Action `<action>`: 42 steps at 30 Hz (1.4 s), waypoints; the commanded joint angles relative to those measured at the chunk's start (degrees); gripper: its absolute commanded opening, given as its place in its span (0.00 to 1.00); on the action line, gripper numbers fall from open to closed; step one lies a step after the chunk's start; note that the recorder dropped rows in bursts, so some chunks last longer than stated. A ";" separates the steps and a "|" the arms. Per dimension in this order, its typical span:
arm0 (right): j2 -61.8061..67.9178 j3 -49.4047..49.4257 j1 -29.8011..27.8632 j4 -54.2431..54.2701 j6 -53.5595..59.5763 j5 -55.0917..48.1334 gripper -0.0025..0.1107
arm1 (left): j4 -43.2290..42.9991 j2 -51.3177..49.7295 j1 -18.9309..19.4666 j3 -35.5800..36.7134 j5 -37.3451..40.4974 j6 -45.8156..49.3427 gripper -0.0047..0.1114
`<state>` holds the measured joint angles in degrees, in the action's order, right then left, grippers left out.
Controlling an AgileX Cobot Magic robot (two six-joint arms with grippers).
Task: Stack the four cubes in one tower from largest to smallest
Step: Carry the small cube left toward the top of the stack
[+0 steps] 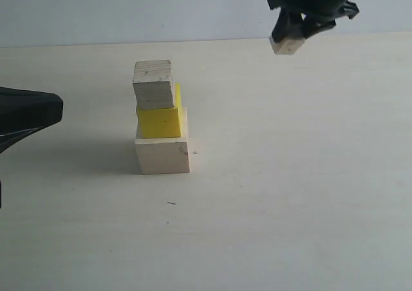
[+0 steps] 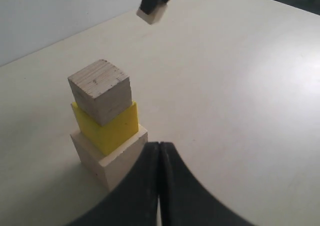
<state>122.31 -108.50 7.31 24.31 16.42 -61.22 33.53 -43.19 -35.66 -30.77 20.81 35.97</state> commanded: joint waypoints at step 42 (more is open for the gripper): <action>-30.35 43.60 -0.04 66.47 91.36 0.94 0.02 | -2.53 0.42 -0.31 0.06 -3.01 -0.86 0.04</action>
<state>90.69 -65.13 7.31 85.42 101.64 -57.47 31.03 -43.19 -35.66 -30.77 18.42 35.54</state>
